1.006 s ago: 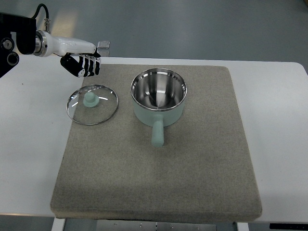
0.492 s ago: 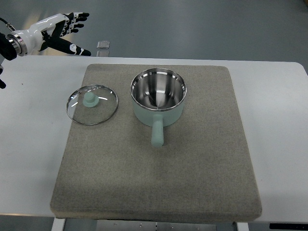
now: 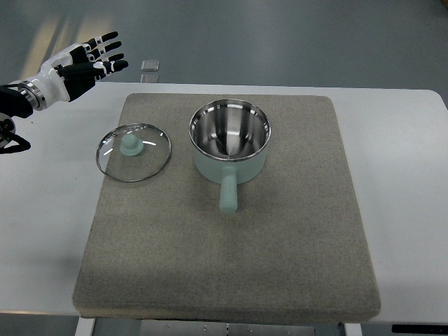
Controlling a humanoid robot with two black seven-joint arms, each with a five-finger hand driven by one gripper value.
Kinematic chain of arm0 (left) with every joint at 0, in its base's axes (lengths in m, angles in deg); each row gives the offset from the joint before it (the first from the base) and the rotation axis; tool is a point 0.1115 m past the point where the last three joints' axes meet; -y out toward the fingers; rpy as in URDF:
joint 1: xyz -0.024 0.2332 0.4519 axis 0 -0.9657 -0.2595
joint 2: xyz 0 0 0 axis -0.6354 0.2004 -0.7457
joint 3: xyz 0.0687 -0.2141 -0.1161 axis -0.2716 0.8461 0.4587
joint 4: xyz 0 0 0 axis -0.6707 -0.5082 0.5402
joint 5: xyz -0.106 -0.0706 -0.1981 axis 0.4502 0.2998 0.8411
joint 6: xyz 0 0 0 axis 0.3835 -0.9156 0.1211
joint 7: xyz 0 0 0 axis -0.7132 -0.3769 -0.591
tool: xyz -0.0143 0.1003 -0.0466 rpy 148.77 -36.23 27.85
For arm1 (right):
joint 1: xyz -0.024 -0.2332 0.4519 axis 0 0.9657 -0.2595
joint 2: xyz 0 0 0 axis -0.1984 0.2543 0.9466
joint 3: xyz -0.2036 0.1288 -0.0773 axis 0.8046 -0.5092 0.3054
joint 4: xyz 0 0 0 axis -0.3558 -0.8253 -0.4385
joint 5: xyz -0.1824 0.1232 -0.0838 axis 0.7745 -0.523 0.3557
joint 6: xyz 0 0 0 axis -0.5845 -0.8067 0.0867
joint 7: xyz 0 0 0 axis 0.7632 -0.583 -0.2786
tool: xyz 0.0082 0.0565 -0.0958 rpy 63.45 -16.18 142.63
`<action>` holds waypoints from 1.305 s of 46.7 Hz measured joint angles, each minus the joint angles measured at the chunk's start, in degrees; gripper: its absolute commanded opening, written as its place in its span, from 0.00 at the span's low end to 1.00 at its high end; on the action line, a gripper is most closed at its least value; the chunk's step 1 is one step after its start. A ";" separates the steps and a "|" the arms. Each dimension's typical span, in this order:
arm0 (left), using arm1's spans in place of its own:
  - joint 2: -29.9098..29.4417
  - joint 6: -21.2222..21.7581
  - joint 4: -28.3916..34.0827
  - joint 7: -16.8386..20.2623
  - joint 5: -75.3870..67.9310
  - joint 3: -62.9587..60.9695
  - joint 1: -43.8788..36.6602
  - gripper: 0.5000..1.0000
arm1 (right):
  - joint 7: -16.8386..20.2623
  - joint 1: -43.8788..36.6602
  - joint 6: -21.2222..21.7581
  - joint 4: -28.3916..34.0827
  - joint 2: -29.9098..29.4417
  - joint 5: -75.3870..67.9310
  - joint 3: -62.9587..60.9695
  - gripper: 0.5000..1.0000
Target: Place lid left of pot with left hand
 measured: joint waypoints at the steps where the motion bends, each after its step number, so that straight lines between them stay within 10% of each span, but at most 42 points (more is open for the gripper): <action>1: 0.48 -0.54 0.08 -1.52 0.10 1.80 -0.79 0.99 | -0.01 0.00 0.00 0.00 0.00 0.00 0.00 0.84; 13: 1.36 -7.18 0.36 -6.00 2.56 8.65 -3.55 0.99 | 0.01 0.00 -0.04 0.00 0.00 0.00 0.00 0.84; 61: 1.54 -9.80 6.26 -6.19 18.32 9.19 -3.46 0.99 | 0.01 0.00 -0.03 0.00 0.00 0.00 0.00 0.84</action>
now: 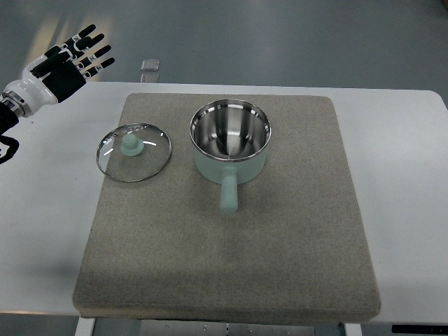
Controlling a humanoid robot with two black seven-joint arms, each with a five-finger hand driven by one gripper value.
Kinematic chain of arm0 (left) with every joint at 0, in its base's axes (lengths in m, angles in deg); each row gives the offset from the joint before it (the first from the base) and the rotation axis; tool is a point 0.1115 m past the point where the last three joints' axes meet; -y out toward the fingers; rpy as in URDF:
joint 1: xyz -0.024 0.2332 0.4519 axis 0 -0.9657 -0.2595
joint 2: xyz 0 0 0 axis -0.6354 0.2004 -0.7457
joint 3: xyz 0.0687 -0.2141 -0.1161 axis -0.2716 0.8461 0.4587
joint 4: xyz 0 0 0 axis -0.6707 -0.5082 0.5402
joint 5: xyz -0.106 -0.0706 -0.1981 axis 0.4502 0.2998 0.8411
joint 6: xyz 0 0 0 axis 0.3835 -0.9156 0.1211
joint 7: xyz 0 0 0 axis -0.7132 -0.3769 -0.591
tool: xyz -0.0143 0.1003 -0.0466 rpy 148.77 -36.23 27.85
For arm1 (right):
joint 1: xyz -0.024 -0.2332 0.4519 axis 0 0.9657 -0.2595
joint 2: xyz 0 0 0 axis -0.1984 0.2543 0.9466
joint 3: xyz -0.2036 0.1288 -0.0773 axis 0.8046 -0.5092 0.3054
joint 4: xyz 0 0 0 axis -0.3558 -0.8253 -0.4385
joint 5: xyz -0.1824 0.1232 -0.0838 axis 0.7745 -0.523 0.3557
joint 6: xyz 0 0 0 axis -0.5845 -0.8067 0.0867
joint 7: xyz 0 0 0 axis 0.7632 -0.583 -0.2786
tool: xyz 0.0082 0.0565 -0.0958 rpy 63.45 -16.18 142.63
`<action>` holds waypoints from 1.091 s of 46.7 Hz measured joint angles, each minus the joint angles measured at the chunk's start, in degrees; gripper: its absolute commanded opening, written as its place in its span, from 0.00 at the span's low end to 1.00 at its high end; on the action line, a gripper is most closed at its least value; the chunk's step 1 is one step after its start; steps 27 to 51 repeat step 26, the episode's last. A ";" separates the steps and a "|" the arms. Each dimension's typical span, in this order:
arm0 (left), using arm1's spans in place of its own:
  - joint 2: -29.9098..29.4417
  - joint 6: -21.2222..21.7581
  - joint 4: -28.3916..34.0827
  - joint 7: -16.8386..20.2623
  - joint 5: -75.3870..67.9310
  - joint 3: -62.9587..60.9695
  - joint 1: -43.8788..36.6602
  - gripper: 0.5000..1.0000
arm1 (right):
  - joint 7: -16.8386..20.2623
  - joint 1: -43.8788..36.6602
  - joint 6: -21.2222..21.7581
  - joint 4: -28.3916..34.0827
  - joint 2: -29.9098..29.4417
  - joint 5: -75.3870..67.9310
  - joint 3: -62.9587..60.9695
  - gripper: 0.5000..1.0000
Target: Place lid left of pot with left hand
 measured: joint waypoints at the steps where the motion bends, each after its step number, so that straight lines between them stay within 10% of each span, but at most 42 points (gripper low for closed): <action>1: 0.00 -0.04 0.02 0.00 -0.13 -0.01 0.00 0.99 | 0.00 0.00 0.00 0.00 0.00 0.00 0.00 0.84; 51: -0.68 -0.17 0.05 0.05 -0.59 -0.31 -0.18 0.99 | -0.22 0.17 0.28 2.55 0.00 -0.08 -0.13 0.84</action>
